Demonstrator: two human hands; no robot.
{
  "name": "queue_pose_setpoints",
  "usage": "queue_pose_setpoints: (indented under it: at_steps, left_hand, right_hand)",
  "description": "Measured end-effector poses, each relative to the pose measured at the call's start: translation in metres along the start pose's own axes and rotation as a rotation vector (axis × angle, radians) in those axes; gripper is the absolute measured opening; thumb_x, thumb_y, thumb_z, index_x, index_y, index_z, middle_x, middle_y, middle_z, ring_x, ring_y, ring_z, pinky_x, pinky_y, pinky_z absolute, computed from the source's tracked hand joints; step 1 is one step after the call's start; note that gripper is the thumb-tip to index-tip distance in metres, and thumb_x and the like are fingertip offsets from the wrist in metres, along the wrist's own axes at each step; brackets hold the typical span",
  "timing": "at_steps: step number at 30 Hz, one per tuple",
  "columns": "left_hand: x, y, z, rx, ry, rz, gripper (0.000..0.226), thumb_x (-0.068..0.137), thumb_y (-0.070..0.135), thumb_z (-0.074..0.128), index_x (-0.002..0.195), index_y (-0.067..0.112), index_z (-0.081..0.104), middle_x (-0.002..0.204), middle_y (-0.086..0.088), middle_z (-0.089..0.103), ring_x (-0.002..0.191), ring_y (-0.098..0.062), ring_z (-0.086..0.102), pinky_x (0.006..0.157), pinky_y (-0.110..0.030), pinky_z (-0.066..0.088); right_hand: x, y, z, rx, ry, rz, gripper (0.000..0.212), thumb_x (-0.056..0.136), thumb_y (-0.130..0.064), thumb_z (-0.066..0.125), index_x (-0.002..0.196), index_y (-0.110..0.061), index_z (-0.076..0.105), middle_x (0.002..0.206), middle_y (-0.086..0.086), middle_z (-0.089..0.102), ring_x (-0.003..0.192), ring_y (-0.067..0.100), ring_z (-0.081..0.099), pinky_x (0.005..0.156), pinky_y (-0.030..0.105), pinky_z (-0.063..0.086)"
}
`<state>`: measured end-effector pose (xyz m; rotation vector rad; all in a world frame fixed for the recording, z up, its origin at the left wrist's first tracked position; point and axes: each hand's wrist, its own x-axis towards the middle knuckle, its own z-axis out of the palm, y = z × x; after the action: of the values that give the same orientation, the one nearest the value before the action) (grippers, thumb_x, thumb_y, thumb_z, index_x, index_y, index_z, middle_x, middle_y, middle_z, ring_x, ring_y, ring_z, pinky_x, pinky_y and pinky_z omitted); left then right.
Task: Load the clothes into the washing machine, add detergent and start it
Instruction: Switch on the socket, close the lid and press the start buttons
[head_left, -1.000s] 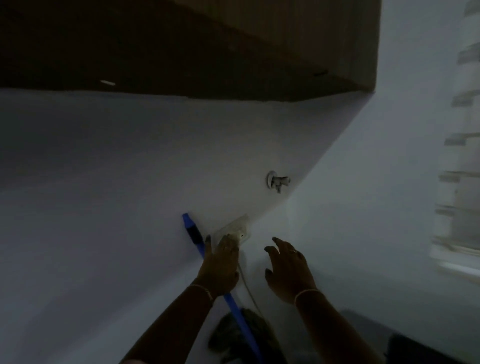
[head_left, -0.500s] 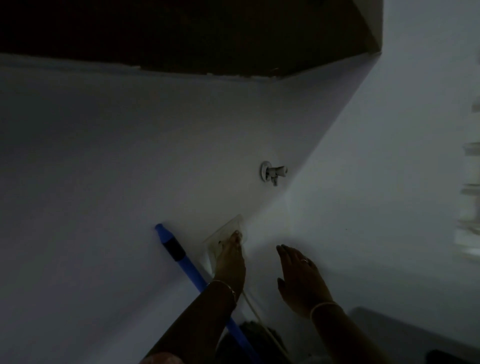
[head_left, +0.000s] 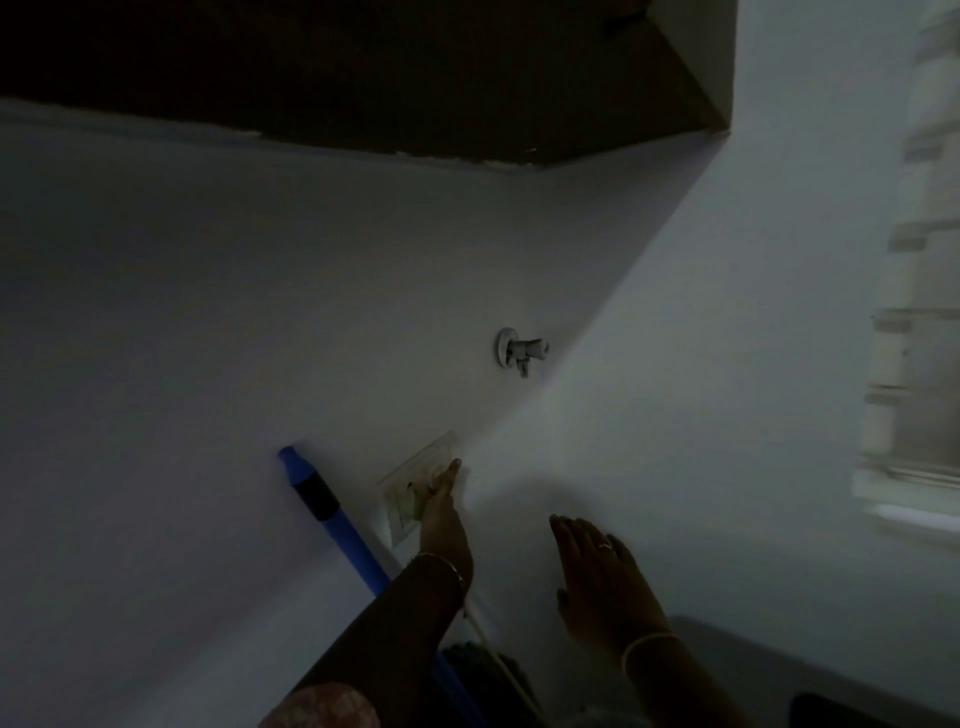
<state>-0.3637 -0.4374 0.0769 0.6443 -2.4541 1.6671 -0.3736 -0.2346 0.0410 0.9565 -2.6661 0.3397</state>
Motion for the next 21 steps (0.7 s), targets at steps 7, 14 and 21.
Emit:
queue_pose_setpoints:
  at_steps: [7,14,21]
  left_hand:
    - [-0.026,-0.014,-0.005,-0.741,-0.076,0.158,0.074,0.095,0.028,0.043,0.149,-0.005,0.005,0.159,-0.022,-0.002,0.147,-0.039,-0.003,0.117,-0.048,-0.008]
    - [-0.062,-0.03,-0.036,-1.109,-0.046,0.104,0.091,0.089,0.051,0.05,0.152,0.004,0.003,0.16,-0.016,0.006,0.147,-0.033,0.008,0.118,-0.053,0.016]
    - [-0.14,-0.051,-0.092,-1.273,-0.037,0.112,0.088,0.092,0.051,0.047,0.153,0.009,0.0,0.161,-0.013,0.0,0.148,-0.03,0.007,0.119,-0.049,0.018]
  right_hand:
    - [-0.007,-0.007,-0.027,0.089,-0.068,0.083,0.078,0.092,-0.031,0.046,0.153,-0.016,0.0,0.161,0.003,0.006,0.148,0.019,0.008,0.119,0.037,0.01]
    - [-0.013,-0.029,-0.05,0.113,-0.022,0.027,0.078,0.094,-0.031,0.047,0.153,-0.022,-0.003,0.161,0.002,-0.002,0.149,0.02,0.002,0.12,0.037,0.007]
    - [-0.084,-0.041,-0.104,0.111,0.019,0.026,0.077,0.092,-0.03,0.051,0.153,-0.019,0.004,0.161,0.005,0.002,0.148,0.023,0.009,0.118,0.037,0.015]
